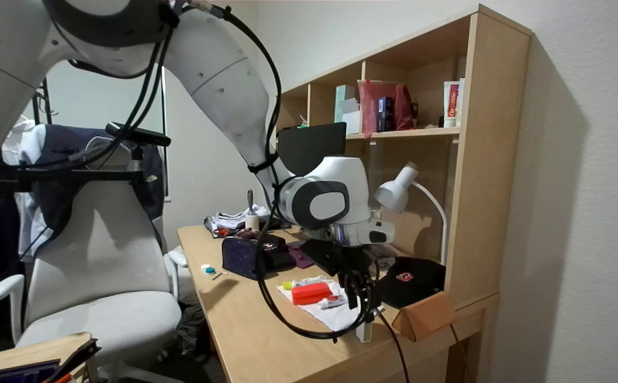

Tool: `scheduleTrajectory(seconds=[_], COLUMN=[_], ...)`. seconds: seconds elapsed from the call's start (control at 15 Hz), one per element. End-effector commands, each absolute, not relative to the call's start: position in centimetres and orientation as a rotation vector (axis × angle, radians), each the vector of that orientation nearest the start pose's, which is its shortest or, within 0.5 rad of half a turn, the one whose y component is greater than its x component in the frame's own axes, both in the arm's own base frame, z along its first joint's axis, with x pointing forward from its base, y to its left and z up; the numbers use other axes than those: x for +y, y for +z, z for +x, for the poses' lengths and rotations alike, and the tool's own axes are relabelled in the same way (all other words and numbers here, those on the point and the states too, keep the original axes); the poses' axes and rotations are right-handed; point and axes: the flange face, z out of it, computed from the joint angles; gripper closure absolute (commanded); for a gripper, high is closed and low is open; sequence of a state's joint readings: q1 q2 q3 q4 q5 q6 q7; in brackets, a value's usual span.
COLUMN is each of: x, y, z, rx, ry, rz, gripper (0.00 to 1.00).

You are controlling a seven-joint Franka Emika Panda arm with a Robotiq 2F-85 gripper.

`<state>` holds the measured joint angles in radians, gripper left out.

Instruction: Pick up the small white bottle and move it to the right

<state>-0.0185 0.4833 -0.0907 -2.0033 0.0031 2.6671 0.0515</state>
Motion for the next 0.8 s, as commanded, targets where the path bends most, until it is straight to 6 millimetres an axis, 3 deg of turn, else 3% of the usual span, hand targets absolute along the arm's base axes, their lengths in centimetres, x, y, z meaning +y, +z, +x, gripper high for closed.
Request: scheduleTrajectory(seconds=[0.0,0.13,0.33,0.73], x=[-6.1,-5.7,-4.3,-0.7], y=[24.6,25.9,30.0,38.4], z=[61.9,61.8,60.7,57.0], rx=[0.187,0.168,0.179,0.288], ry=[-0.365,-0.417,-0.544,-0.609], rz=[-3.192,-3.212,-3.232,-3.234], gripper=[0.06,0.00,0.00,0.00])
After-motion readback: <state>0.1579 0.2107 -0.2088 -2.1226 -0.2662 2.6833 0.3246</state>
